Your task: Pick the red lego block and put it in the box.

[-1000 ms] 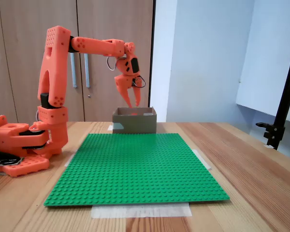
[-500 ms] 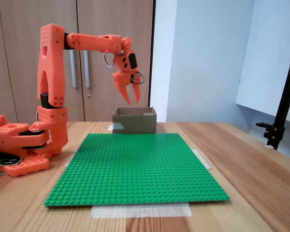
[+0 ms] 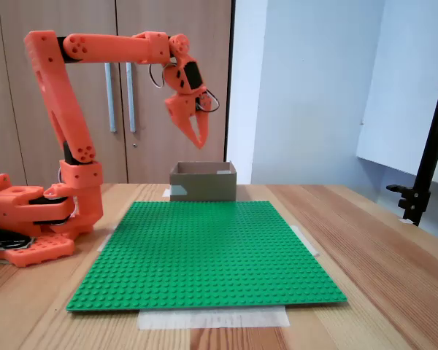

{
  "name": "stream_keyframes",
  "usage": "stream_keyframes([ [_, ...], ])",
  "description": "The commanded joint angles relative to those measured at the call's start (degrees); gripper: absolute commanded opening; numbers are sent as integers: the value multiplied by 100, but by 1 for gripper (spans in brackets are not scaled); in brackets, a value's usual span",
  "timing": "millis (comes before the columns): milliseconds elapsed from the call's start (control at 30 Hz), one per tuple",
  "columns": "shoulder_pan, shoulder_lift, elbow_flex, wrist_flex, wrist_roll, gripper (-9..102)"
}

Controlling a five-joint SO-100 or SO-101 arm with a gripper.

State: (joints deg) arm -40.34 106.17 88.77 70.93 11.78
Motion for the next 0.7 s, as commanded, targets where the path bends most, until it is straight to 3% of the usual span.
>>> stream_keyframes([
  [0,299,589,70,-18,-202,-1],
  [667,2821,3041,2443,-694,-967,-1],
])
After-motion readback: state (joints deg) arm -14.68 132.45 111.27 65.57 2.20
